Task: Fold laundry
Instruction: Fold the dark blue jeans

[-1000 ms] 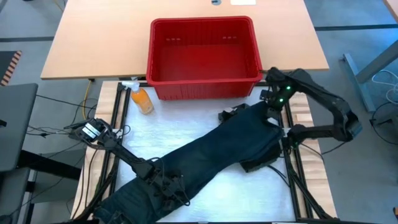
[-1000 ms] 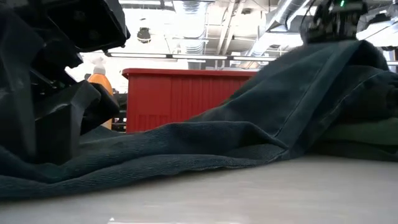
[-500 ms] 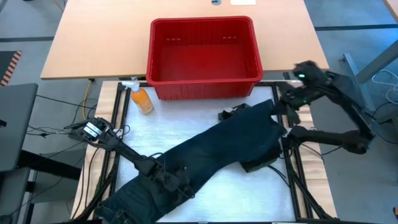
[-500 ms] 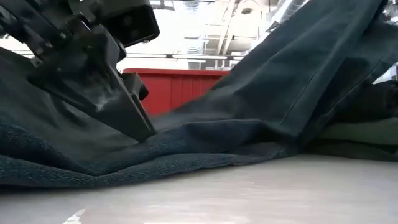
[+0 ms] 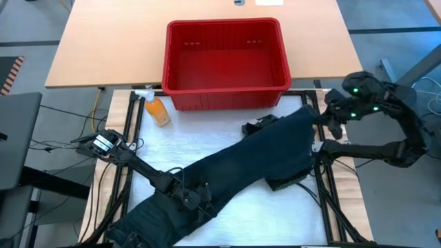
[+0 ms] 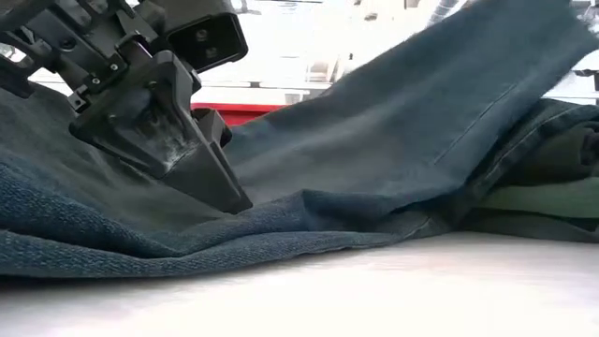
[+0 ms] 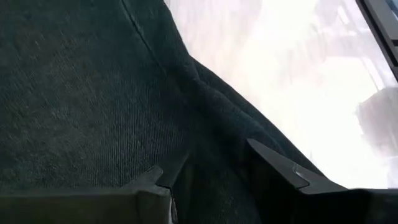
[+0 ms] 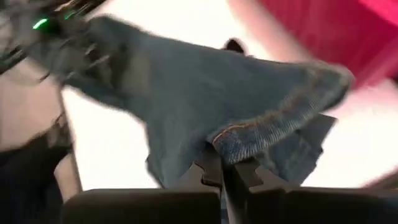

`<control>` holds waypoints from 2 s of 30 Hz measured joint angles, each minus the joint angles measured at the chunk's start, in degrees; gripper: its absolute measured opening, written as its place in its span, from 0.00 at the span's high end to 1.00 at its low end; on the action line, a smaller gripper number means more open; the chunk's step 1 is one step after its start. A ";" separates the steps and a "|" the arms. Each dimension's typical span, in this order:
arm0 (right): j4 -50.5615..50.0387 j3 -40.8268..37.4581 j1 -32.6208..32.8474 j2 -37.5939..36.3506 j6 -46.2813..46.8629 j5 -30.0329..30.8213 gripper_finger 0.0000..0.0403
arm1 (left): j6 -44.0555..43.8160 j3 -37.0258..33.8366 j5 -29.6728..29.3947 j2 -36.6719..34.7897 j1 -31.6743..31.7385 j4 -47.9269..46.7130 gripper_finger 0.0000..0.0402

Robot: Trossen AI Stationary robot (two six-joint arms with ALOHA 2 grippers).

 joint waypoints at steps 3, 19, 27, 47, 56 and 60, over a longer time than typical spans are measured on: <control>0.56 -3.11 0.47 0.20 3.91 5.59 0.95 | 0.12 0.00 1.48 0.00 0.00 -0.02 0.68; -0.29 -40.10 -2.90 8.09 5.18 27.74 0.92 | -2.33 0.02 2.86 -0.02 -1.51 -2.53 0.68; -0.74 -36.41 -7.00 10.63 2.89 37.59 0.74 | -2.43 0.04 2.87 -0.04 -1.32 -2.62 0.68; 2.83 -31.47 19.07 -4.93 1.12 7.25 0.63 | -2.59 0.13 5.42 -0.15 -0.86 -6.52 0.68; 9.83 -36.82 36.53 -0.95 -2.23 19.66 0.63 | -3.18 0.13 5.40 -0.15 -0.77 -6.54 0.68; 11.09 -36.88 40.33 2.35 -0.30 20.96 0.63 | -3.26 0.13 6.68 -0.15 -0.75 -6.56 0.68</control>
